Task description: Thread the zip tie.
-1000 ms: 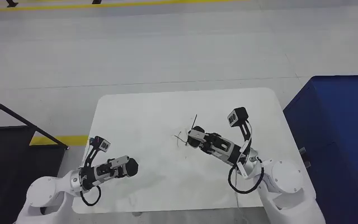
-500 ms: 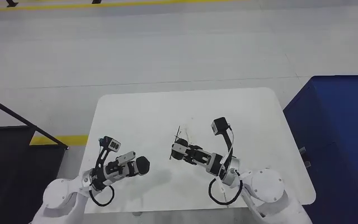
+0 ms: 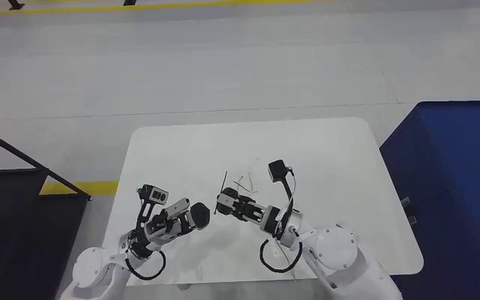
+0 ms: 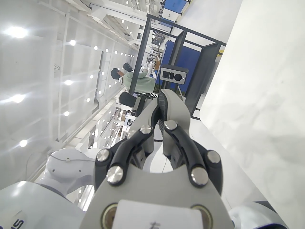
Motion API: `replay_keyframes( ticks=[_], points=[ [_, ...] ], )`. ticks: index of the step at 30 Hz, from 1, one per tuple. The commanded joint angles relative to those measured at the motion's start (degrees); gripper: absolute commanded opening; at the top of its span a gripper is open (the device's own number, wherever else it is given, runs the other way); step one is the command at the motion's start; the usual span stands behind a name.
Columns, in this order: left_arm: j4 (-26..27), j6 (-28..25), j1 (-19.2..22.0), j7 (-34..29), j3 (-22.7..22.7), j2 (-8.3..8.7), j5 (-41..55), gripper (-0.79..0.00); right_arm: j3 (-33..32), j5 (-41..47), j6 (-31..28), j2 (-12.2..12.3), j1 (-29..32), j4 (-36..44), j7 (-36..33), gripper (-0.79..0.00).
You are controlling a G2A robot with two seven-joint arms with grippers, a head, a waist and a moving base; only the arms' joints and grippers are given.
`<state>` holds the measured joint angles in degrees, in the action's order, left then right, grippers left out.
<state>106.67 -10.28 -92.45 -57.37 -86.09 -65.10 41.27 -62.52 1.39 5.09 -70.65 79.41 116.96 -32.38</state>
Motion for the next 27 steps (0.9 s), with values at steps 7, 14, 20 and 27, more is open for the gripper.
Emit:
replay_keyframes(
  ticks=[7,14,20,27],
  points=[
    [0.58,-1.58,-1.16,-0.67,0.06,0.2,-2.08,-0.539,0.83,-0.9,0.92,-0.04,-0.83,0.35,0.27,-0.785],
    [1.2,-0.79,-1.86,-1.53,1.05,0.38,-3.49,-0.48,1.47,-1.73,1.24,-0.06,-1.33,0.19,0.37,-0.785],
    [1.47,-0.76,-1.79,-1.47,1.68,0.46,-3.48,-0.508,1.84,-2.56,1.41,-0.01,-1.51,0.01,0.21,-0.785],
    [1.24,-0.76,-1.24,-0.47,2.76,0.46,-3.69,-0.551,2.12,-3.62,1.81,0.09,-1.97,-0.03,-0.71,-0.785]
  ],
)
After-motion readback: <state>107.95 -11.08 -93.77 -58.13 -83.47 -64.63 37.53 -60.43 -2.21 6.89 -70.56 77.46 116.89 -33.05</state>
